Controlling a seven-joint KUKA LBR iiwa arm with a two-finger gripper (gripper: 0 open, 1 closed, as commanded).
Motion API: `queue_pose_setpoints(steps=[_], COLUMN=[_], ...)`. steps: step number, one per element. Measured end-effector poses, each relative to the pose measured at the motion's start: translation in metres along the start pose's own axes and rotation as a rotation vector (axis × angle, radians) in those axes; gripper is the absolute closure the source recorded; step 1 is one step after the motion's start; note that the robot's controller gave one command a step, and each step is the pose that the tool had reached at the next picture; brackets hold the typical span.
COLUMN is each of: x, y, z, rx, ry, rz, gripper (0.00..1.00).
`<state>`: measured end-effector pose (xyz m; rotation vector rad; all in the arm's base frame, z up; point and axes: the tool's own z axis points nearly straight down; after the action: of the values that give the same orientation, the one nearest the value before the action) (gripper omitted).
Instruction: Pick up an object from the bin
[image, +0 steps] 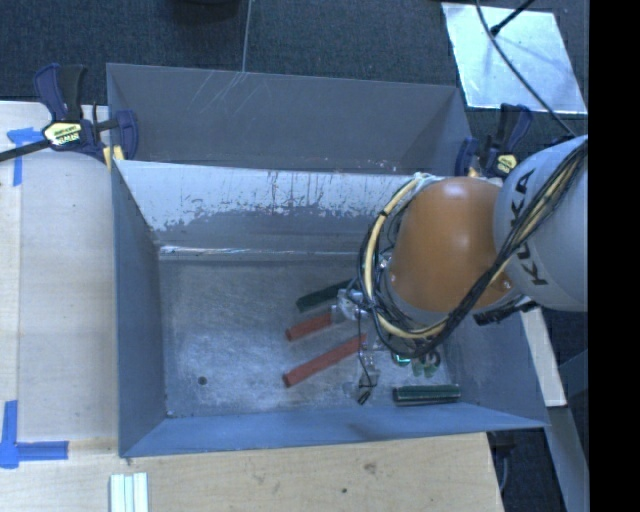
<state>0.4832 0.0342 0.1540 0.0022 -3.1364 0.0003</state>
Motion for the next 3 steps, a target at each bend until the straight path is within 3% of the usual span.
queue_pose_setpoints(steps=[1, 2, 3], x=[-0.056, -0.058, -0.104], y=[0.109, 0.056, 0.005], z=[0.084, -0.037, 0.087], rx=[-0.001, 0.004, 0.002], ry=[-0.009, -0.015, -0.004], rz=[-0.392, -0.685, -0.694], gripper=[0.00, 0.00, 0.00])
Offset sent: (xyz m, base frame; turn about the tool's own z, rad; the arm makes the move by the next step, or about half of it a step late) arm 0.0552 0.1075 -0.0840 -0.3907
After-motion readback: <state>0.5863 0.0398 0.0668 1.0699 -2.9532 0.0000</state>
